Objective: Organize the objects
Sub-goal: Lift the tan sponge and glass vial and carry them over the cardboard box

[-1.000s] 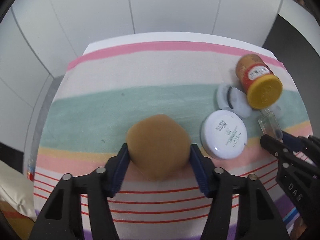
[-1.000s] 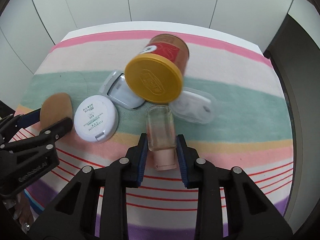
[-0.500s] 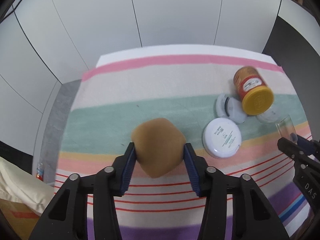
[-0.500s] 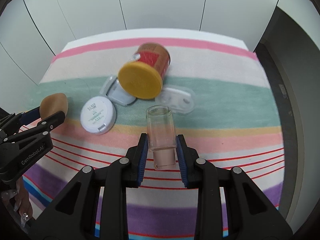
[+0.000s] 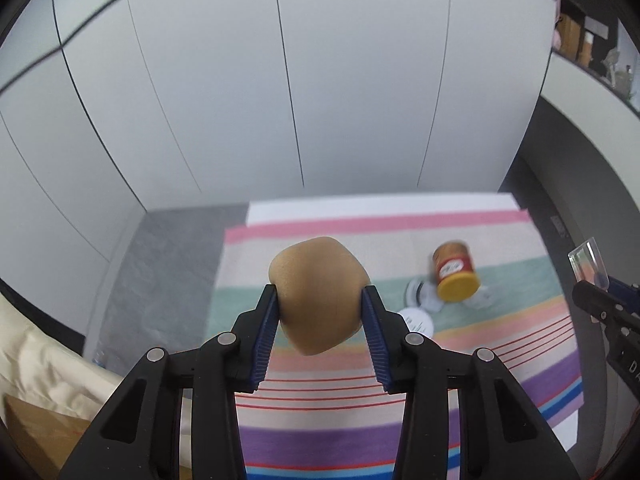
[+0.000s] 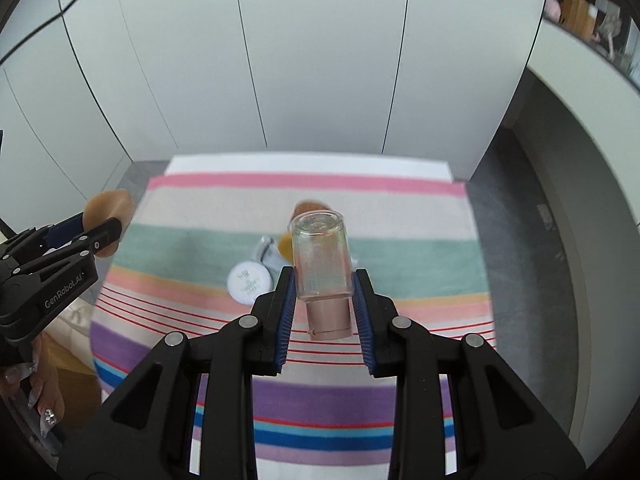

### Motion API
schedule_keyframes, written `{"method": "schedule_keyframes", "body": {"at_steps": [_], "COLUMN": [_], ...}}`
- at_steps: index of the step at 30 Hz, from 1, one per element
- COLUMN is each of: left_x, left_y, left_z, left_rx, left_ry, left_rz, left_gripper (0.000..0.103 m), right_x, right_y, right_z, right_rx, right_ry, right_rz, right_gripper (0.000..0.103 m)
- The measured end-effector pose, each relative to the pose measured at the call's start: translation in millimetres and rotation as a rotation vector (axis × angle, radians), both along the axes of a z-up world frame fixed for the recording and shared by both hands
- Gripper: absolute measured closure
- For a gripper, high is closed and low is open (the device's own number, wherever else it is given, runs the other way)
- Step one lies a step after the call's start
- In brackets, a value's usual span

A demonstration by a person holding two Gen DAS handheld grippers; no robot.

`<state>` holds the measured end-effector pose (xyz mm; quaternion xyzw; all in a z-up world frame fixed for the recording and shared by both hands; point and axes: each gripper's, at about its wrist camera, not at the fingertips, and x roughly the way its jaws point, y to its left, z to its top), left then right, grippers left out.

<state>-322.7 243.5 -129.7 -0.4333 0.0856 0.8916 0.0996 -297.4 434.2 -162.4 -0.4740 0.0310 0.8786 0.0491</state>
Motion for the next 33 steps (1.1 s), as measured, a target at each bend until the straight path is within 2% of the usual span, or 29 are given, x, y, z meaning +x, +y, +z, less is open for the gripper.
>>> {"method": "schedule_keyframes", "body": {"at_steps": [6,10,15,19,23,28,33], "left_x": [26,45,70,91,107,134,163], "left_y": [-9,-10,-21,-28,-35,-44,-45], "left_z": [77,120,168,190,200,211,220], "left_rx": [0.040,0.012,0.059,0.060,0.057,0.052,0.038], "left_ry": [0.071,0.125,0.152,0.186,0.185,0.141,0.162], "left_rz": [0.000,0.005,0.019,0.016,0.028,0.058,0.045], "left_gripper": [0.060,0.061,0.061,0.061,0.061,0.061,0.061], "right_x": [20,42,67,88,105,120,140], "right_y": [-3,-9,-16,-26,-36,-39,-41], "right_z": [67,114,158,187,205,212,215], "right_rx": [0.002,0.027,0.034,0.030,0.044,0.037,0.028], "right_ry": [0.054,0.096,0.138,0.176,0.202,0.204,0.185], "right_rz": [-0.013,-0.028,-0.037,-0.023,-0.014,0.004,0.003], "right_gripper": [0.074,0.074,0.074,0.074,0.074,0.074,0.074]}}
